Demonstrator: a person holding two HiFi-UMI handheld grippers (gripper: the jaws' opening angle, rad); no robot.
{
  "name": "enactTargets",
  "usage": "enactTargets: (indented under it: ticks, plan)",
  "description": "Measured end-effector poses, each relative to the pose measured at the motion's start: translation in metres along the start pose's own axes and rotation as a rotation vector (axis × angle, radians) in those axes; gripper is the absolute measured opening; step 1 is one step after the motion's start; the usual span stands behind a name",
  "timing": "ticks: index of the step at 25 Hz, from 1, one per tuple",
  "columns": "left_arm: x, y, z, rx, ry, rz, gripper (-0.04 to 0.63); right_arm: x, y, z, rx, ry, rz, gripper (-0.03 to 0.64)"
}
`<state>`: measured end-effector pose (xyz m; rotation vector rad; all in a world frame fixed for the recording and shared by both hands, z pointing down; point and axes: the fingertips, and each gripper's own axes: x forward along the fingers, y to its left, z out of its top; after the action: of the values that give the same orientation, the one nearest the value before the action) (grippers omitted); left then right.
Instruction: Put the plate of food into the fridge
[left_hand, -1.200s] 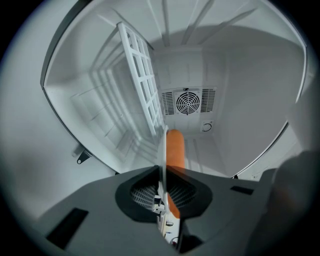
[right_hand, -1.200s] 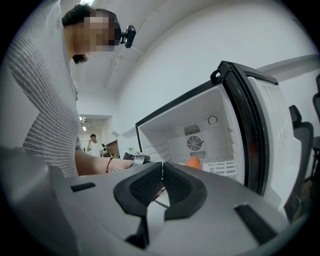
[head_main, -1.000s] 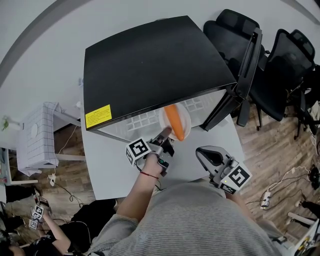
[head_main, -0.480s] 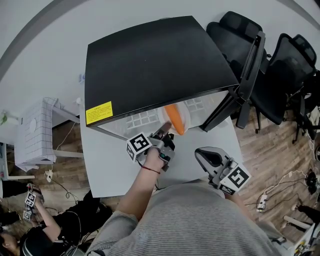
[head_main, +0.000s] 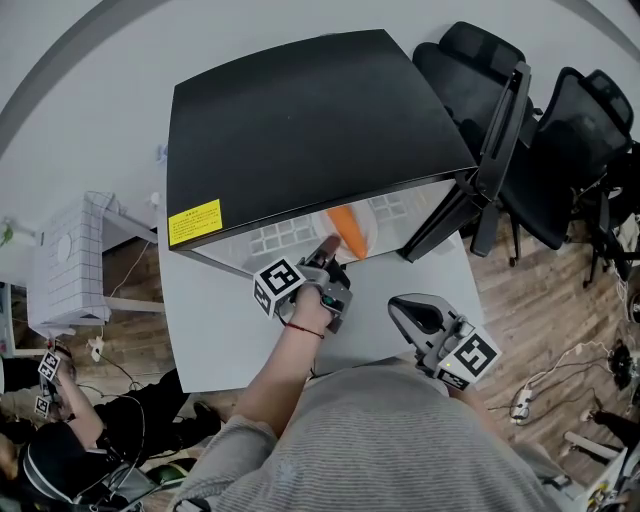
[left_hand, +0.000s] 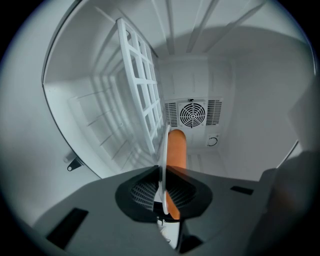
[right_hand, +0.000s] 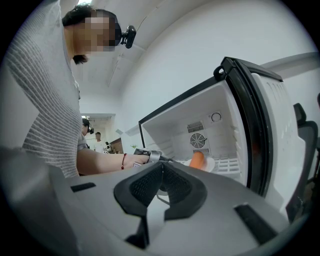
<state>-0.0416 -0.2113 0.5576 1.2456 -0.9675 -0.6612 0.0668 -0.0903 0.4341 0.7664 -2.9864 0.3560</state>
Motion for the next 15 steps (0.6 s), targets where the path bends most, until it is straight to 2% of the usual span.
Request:
enactTargets:
  ticks: [15]
  plan:
    - [0.01,-0.002,0.008,-0.012,-0.058,0.023,0.041,0.015,0.008,-0.001,-0.008,0.009,0.051,0.014]
